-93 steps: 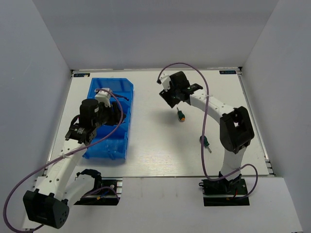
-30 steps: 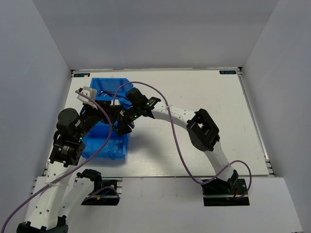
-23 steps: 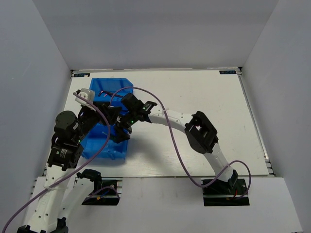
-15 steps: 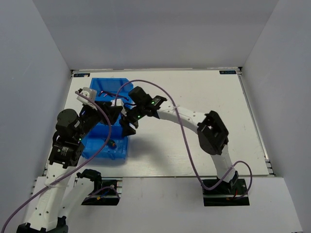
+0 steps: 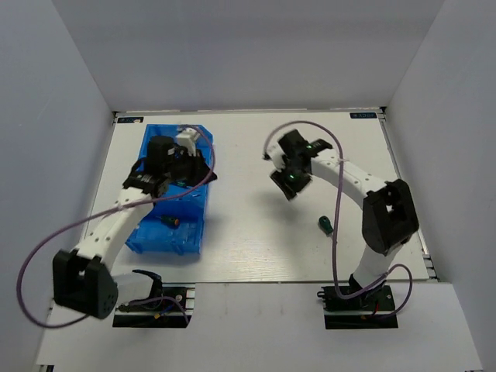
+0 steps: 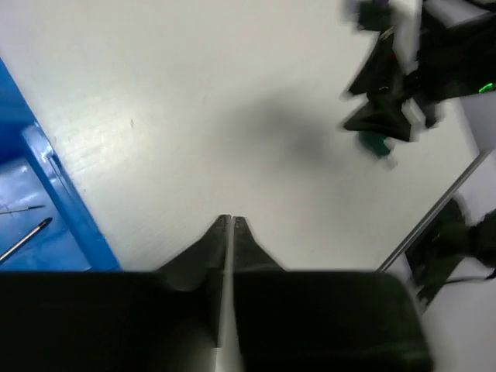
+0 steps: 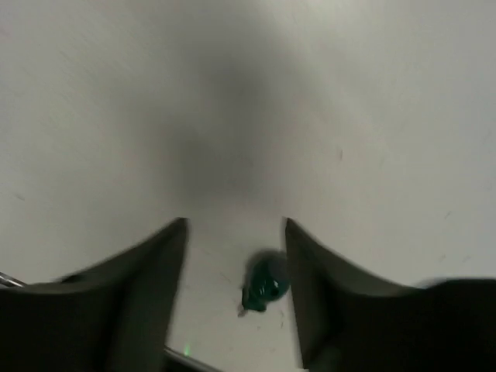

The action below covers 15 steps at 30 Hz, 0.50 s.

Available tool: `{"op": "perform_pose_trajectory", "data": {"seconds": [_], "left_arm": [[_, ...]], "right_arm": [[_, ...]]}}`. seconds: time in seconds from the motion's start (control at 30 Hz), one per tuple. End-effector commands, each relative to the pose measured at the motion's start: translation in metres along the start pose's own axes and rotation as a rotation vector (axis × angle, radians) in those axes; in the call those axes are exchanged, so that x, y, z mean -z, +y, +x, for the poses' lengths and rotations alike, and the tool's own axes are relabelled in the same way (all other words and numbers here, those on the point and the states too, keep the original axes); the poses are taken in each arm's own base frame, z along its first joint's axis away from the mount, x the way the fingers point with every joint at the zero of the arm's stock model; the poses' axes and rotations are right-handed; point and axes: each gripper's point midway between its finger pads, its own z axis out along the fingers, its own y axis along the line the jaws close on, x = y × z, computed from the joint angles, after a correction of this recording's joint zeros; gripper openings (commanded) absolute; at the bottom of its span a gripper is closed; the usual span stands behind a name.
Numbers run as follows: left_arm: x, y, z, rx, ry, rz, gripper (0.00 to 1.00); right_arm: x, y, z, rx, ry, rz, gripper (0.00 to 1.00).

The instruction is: Sort the tools into containers

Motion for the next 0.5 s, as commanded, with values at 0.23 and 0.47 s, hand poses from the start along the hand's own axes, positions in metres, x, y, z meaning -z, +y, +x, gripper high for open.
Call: {"op": "perform_pose_trajectory", "data": {"seconds": [0.23,0.47], "left_arm": [[-0.068,-0.032,0.066,-0.067,0.321,0.085,0.68],[-0.076,-0.046,0.069,-0.064,0.305,0.081,0.70]], "right_arm": [[0.037,-0.019,0.140,-0.117,0.210,0.092,0.80],[0.016,-0.019,0.158,-0.161,0.241,0.099,0.80]]}}
